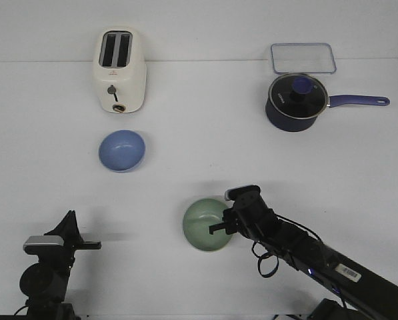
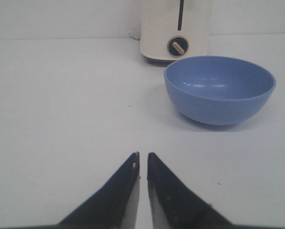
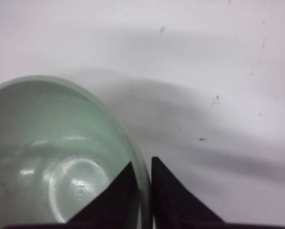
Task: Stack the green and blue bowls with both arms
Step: 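Carry the green bowl toward the robot and set it down centrally, then release the green bowl and reach the left gripper to the blue bowl, then grasp the rim of the light blue bowl with the left gripper and lift, then carry the blue bowl over the green bowl and lower it inside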
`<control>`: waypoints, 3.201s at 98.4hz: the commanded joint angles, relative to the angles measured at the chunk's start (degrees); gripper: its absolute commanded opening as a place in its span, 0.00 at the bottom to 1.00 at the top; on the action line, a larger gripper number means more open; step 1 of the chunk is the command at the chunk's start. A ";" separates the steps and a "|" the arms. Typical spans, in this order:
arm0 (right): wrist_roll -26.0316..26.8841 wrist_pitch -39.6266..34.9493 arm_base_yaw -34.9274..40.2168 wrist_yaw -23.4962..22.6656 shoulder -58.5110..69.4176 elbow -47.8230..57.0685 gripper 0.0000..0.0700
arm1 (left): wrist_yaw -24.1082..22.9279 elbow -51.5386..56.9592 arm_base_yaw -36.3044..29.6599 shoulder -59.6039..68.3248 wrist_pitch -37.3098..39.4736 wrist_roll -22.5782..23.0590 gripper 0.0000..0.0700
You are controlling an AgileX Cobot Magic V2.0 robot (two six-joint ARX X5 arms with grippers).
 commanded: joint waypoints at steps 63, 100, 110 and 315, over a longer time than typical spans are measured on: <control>-6.29 -4.48 1.99 1.84 -15.61 0.28 0.46 | 0.07 -1.16 0.07 -0.09 0.63 0.72 0.02; -6.40 -4.96 14.19 18.23 -43.23 -11.30 0.46 | 0.15 -1.05 0.07 -0.09 0.66 -15.98 0.02; -6.43 -5.05 14.86 18.21 -44.65 -11.74 0.46 | 0.13 -1.05 0.07 -0.09 2.62 -18.64 0.02; -10.60 -1.92 14.86 23.76 -42.01 -11.76 0.46 | 15.43 61.37 -23.47 73.20 -21.70 -16.81 0.01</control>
